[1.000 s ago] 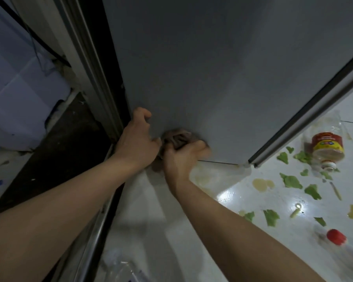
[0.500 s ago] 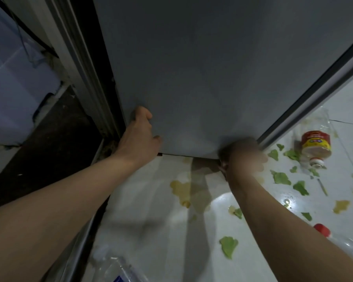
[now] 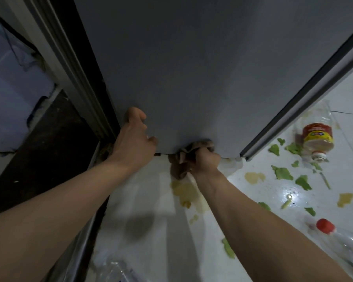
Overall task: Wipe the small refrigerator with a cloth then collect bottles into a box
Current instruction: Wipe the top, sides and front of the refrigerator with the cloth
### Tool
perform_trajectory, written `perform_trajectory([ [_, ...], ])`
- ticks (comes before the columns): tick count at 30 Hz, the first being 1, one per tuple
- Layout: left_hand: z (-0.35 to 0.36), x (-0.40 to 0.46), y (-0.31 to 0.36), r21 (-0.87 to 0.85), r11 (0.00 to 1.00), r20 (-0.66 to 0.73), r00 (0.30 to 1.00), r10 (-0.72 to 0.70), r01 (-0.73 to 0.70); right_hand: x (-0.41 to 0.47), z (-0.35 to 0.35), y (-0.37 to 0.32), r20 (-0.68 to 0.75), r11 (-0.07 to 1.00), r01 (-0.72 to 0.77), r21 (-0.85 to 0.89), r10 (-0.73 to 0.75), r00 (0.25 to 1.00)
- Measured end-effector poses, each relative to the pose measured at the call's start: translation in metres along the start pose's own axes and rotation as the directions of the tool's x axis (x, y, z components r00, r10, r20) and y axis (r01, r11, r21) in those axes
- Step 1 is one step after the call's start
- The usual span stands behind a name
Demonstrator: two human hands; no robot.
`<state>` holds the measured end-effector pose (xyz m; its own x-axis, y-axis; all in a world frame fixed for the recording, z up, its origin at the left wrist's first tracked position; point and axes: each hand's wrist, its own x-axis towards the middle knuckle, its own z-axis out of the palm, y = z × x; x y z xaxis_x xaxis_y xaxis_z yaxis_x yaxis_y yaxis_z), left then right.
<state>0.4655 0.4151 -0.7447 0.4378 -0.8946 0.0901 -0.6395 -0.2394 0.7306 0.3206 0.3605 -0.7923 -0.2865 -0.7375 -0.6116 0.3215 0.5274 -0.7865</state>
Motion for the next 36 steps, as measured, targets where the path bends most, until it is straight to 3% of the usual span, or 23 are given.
perform_trajectory([
  [4,0.003,-0.003,0.003,-0.032,0.999,0.002,1.000,-0.024,0.024,0.022,-0.036,-0.023,-0.099,0.995,0.018,0.102,-0.008,0.995],
  [7,0.010,-0.006,0.009,-0.030,0.998,-0.005,0.998,-0.055,0.054,0.040,-0.065,-0.028,-0.179,0.991,0.110,-0.077,-0.122,0.976],
  [10,0.021,-0.015,0.027,-0.019,0.999,0.013,0.999,-0.051,0.051,0.049,-0.093,-0.024,-0.142,0.965,0.206,-0.160,-0.229,0.963],
  [13,0.030,-0.025,0.054,0.017,0.999,0.020,0.999,0.037,-0.037,0.054,-0.119,-0.030,-0.204,0.936,0.304,-0.176,-0.337,0.919],
  [16,0.035,-0.035,0.086,0.138,0.959,-0.014,0.968,0.250,-0.246,0.066,-0.130,-0.037,-0.086,0.942,0.255,-0.219,-0.279,0.957],
  [18,0.038,-0.036,0.104,0.289,0.828,-0.010,0.863,0.505,-0.481,0.074,-0.129,-0.039,-0.014,0.943,0.188,-0.274,-0.199,0.980],
  [20,0.042,-0.032,0.118,0.406,0.646,0.063,0.725,0.685,-0.646,0.080,-0.125,-0.041,-0.035,0.909,0.188,-0.373,-0.216,0.976],
  [26,0.057,-0.003,0.140,0.614,0.237,0.226,0.455,0.861,-0.753,0.101,-0.113,-0.042,-0.099,0.775,0.212,-0.596,-0.332,0.938],
  [32,0.053,0.010,0.146,0.716,0.111,0.265,0.415,0.870,-0.689,0.109,-0.111,-0.038,-0.084,0.707,0.255,-0.660,-0.407,0.910],
  [36,0.047,0.005,0.150,0.773,0.049,0.318,0.453,0.833,-0.633,0.105,-0.113,-0.042,-0.047,0.662,0.323,-0.676,-0.477,0.878],
])
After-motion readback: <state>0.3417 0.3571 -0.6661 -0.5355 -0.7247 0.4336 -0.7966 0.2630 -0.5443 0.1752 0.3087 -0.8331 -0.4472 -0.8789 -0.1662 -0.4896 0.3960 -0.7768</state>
